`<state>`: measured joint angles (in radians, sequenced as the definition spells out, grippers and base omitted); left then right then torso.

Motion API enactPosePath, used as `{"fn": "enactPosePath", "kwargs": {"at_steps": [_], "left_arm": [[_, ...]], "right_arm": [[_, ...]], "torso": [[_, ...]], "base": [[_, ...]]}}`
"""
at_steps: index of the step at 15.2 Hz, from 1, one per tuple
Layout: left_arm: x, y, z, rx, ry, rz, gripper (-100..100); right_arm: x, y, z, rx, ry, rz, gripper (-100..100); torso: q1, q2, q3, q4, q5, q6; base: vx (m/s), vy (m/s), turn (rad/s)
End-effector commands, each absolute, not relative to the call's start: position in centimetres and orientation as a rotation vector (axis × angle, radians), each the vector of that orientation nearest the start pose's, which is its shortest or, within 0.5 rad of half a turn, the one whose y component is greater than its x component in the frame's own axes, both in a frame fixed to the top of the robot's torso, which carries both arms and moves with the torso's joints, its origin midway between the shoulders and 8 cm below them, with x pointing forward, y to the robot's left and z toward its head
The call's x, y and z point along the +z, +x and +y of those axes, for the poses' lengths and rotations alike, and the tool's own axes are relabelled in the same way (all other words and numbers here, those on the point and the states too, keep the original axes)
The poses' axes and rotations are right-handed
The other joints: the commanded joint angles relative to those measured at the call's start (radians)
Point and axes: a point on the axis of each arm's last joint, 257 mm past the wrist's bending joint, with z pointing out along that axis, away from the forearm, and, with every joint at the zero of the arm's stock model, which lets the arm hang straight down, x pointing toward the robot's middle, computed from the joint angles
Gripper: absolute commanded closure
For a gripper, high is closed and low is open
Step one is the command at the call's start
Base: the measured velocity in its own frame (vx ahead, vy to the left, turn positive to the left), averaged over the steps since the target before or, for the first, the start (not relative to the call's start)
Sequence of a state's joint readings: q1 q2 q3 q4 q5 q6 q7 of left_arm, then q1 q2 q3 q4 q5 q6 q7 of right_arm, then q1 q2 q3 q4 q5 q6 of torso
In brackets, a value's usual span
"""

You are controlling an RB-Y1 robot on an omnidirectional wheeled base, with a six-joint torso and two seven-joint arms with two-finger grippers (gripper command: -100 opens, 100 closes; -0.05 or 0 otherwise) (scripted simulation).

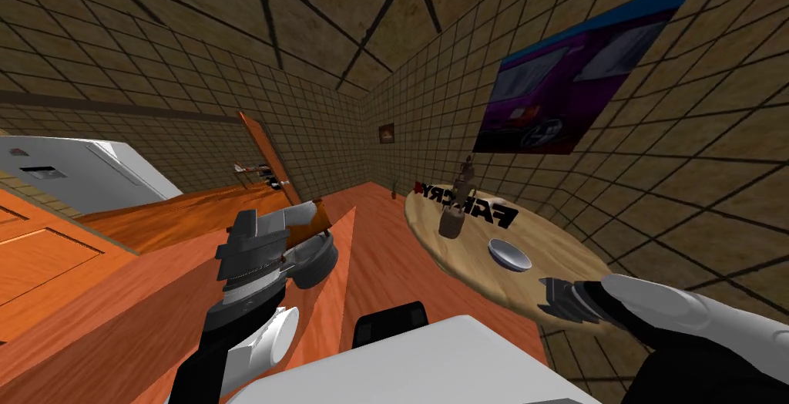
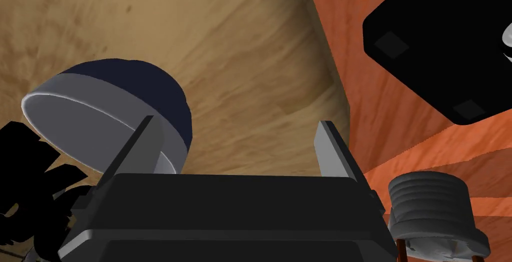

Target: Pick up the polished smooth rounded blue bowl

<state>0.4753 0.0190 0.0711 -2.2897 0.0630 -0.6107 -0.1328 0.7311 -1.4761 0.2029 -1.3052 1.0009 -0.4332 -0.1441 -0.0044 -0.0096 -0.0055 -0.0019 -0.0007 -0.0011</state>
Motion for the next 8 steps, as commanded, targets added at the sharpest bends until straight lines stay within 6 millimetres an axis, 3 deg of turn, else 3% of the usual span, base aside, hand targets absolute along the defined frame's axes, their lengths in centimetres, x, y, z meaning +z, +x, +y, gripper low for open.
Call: {"fn": "enactPosePath", "kwargs": {"at_steps": [1,3,4,6,7,8], "left_arm": [[5.8,31.7,30.0,-1.183,-0.514,0.514,0],[5.8,31.7,30.0,-1.183,-0.514,0.514,0],[5.8,31.7,30.0,-1.183,-0.514,0.514,0],[5.8,31.7,30.0,-1.183,-0.514,0.514,0],[5.8,31.7,30.0,-1.183,-0.514,0.514,0],[5.8,31.7,30.0,-1.183,-0.514,0.514,0]], "right_arm": [[-36.0,12.2,-67.7,-0.323,-0.779,2.808,-100],[-36.2,9.4,-68.5,-0.318,-0.836,2.874,-100],[-36.2,9.4,-68.5,-0.318,-0.836,2.874,-100],[-37.1,6.2,-67.9,-0.269,-0.868,2.937,-100],[-37.1,6.2,-67.9,-0.269,-0.868,2.937,-100],[-37.6,4.8,-67.5,-0.239,-0.876,2.962,-100]], "torso": [[0.000,0.000,0.000,0.000,0.000,0.000],[-0.003,-0.002,-0.001,0.000,0.000,-0.001],[-0.003,-0.004,-0.002,-0.001,-0.001,-0.001],[-0.002,-0.005,-0.003,-0.001,-0.001,0.000],[0.000,-0.005,-0.003,-0.001,-0.001,0.000],[0.001,-0.003,-0.002,-0.001,0.000,0.000]], "base": [[0.132,-0.059,0.227],[0.175,-0.103,0.414],[0.188,-0.085,0.306],[0.170,-0.059,0.226],[0.133,-0.030,0.169],[0.104,-0.020,0.135]]}}
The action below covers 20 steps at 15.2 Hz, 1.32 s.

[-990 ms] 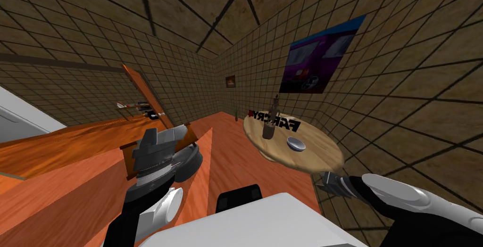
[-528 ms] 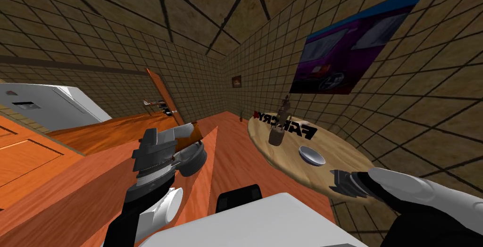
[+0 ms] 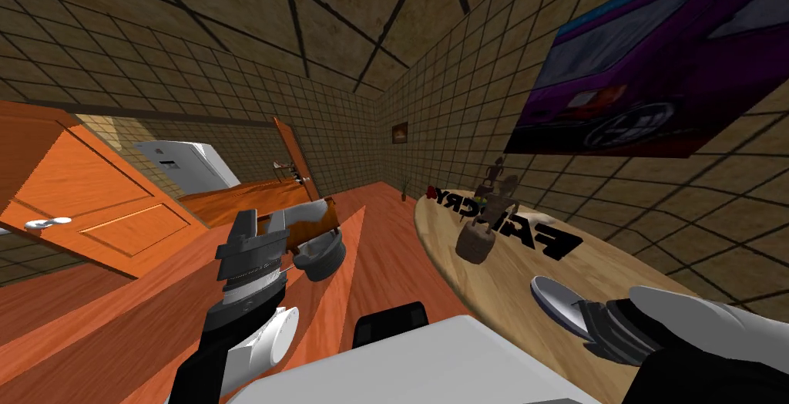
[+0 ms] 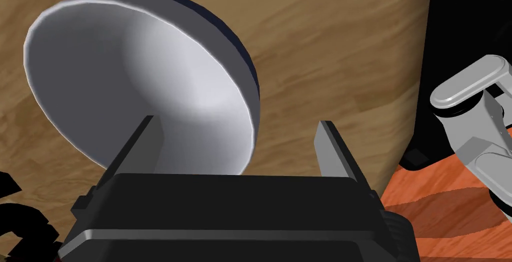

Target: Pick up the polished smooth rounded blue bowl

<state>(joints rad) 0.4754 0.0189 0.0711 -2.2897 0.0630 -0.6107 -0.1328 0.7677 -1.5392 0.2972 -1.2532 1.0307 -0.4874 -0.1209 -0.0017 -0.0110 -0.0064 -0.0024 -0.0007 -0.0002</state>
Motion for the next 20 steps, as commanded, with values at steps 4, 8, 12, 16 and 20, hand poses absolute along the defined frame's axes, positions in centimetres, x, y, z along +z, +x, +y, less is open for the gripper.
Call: {"fn": "enactPosePath", "kwargs": {"at_steps": [4,8,12,16,20], "left_arm": [[5.8,31.7,30.0,-1.183,-0.514,0.514,0],[5.8,31.7,30.0,-1.183,-0.514,0.514,0],[5.8,31.7,30.0,-1.183,-0.514,0.514,0],[5.8,31.7,30.0,-1.183,-0.514,0.514,0],[5.8,31.7,30.0,-1.183,-0.514,0.514,0]], "right_arm": [[-38.2,4.1,-66.8,-0.237,-0.868,2.961,-100],[-39.2,2.6,-65.7,-0.239,-0.848,2.961,-100],[-40.0,1.0,-64.5,-0.242,-0.823,2.966,-100],[-39.9,1.5,-64.7,-0.240,-0.829,2.965,100],[-39.2,2.6,-65.7,-0.239,-0.848,2.961,100]], "torso": [[0.002,0.006,0.003,0.001,0.001,0.001],[0.000,0.009,0.006,0.002,0.000,0.001],[-0.001,0.010,0.006,0.002,0.000,0.001],[0.002,0.010,0.006,0.003,0.001,0.001],[0.004,0.011,0.007,0.003,0.002,0.001]], "base": [[0.051,-0.018,0.081],[0.014,-0.047,0.044],[0.012,-0.052,0.054],[0.004,-0.013,0.006],[-0.005,0.021,-0.040]]}}
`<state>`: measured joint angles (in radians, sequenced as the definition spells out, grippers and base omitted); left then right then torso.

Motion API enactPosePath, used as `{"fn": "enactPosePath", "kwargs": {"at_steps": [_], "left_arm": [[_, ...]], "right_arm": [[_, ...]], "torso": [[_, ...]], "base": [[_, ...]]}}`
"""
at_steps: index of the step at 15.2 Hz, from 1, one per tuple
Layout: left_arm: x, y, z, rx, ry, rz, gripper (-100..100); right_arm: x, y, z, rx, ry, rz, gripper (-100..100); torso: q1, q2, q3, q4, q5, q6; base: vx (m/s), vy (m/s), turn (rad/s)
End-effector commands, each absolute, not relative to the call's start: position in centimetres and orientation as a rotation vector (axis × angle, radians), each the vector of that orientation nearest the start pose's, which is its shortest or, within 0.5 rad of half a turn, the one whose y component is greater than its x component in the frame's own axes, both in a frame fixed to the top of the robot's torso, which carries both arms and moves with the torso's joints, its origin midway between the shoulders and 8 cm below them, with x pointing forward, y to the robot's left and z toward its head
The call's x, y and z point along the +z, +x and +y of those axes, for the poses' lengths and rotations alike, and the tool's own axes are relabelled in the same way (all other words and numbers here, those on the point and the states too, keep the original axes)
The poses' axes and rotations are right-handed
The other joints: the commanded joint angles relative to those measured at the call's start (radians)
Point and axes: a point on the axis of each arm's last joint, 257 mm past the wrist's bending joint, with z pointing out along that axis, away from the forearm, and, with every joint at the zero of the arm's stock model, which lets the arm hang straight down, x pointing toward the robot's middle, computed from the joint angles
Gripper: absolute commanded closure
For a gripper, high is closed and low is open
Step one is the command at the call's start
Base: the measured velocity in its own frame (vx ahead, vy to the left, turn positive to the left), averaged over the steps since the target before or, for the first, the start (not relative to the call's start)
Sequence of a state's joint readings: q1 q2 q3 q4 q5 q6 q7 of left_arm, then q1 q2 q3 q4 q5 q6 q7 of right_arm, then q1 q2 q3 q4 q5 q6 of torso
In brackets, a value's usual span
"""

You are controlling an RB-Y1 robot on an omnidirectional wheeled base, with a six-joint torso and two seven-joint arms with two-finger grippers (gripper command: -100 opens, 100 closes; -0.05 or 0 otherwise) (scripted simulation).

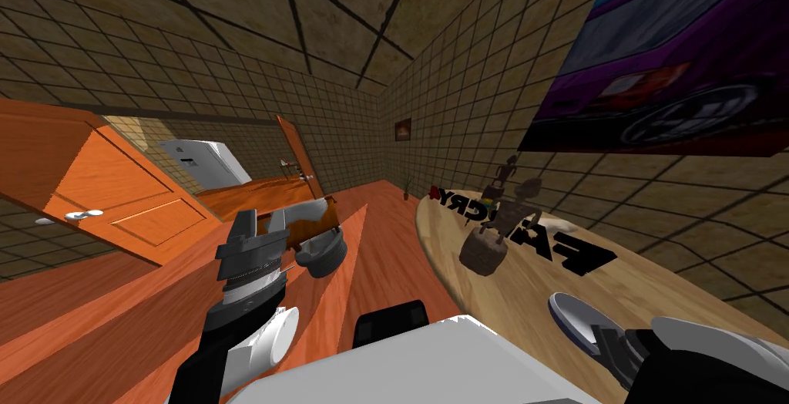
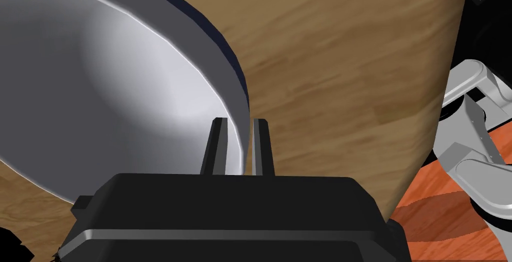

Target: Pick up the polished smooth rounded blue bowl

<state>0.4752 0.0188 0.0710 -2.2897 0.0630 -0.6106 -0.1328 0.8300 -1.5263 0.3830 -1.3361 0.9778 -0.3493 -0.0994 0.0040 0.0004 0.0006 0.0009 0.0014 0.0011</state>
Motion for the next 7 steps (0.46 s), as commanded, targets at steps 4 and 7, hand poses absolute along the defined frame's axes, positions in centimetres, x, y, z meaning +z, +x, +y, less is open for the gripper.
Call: {"fn": "enactPosePath", "kwargs": {"at_steps": [4,7], "left_arm": [[5.8,31.7,30.0,-1.183,-0.514,0.514,0],[5.8,31.7,30.0,-1.183,-0.514,0.514,0]], "right_arm": [[-38.2,4.1,-66.8,-0.237,-0.868,2.961,100],[-38.0,4.4,-67.0,-0.239,-0.872,2.960,100]], "torso": [[0.003,0.001,0.001,0.000,0.002,0.000],[0.004,0.002,0.001,0.001,0.003,0.000]], "base": [[-0.022,0.066,-0.058],[-0.019,0.048,-0.038]]}}
